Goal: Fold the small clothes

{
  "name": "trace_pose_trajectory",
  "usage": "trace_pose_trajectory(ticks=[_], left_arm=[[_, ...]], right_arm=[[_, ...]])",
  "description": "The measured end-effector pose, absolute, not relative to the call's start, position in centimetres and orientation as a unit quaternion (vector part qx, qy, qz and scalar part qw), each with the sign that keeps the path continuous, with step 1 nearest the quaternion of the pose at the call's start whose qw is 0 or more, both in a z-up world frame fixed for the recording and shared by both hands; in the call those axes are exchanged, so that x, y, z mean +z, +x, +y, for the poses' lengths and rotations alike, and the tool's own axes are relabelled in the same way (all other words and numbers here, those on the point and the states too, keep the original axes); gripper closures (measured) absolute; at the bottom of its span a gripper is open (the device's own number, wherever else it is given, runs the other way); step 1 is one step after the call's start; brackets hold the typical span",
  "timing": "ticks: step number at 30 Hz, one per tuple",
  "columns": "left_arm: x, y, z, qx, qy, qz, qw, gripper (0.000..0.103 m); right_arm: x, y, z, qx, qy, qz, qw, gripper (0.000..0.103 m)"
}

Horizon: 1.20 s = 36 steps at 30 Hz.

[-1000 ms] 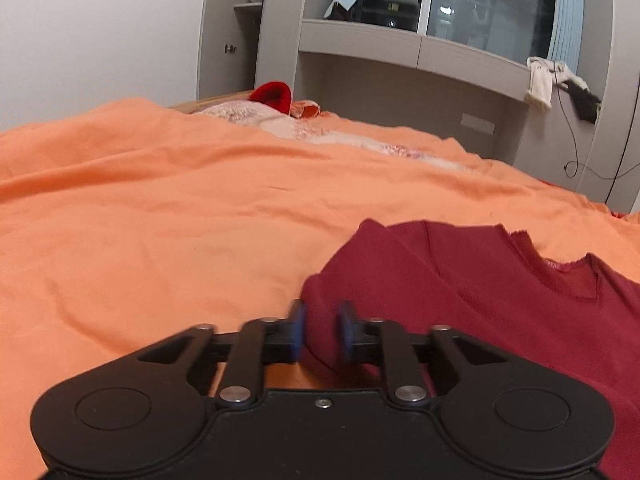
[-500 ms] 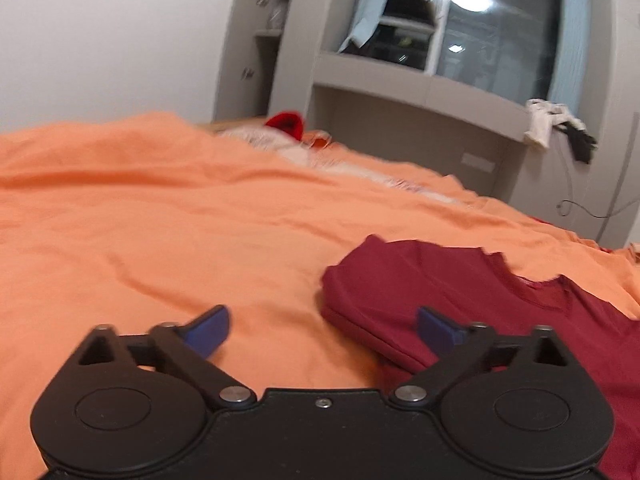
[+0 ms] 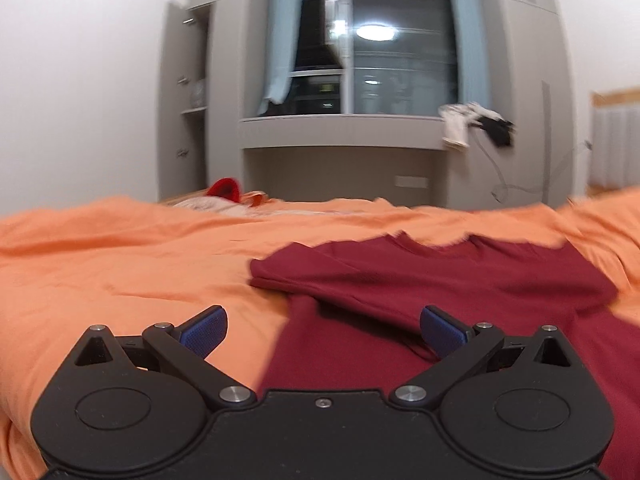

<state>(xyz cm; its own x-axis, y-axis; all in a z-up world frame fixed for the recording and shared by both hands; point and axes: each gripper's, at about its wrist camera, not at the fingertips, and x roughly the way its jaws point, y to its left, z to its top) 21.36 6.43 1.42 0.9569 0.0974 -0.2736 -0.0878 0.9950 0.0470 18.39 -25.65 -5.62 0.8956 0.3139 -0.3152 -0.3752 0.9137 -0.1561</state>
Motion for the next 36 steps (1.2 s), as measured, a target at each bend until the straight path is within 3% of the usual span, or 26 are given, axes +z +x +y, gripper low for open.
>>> trace_pose_trajectory(ticks=[16, 28, 36], left_arm=[[0.2, 13.8, 5.6, 0.03, -0.002, 0.162, 0.986, 0.0], [0.0, 13.3, 6.5, 0.034, -0.017, 0.16, 0.986, 0.0], [-0.2, 13.2, 6.5, 0.034, -0.015, 0.16, 0.986, 0.001]], right_arm=[[-7.6, 13.3, -22.6, 0.243, -0.254, 0.123, 0.928, 0.0], [-13.4, 11.7, -16.1, 0.174, -0.5, 0.056, 0.847, 0.0], [-13.7, 12.8, -15.7, 0.114, -0.483, 0.052, 0.866, 0.001]])
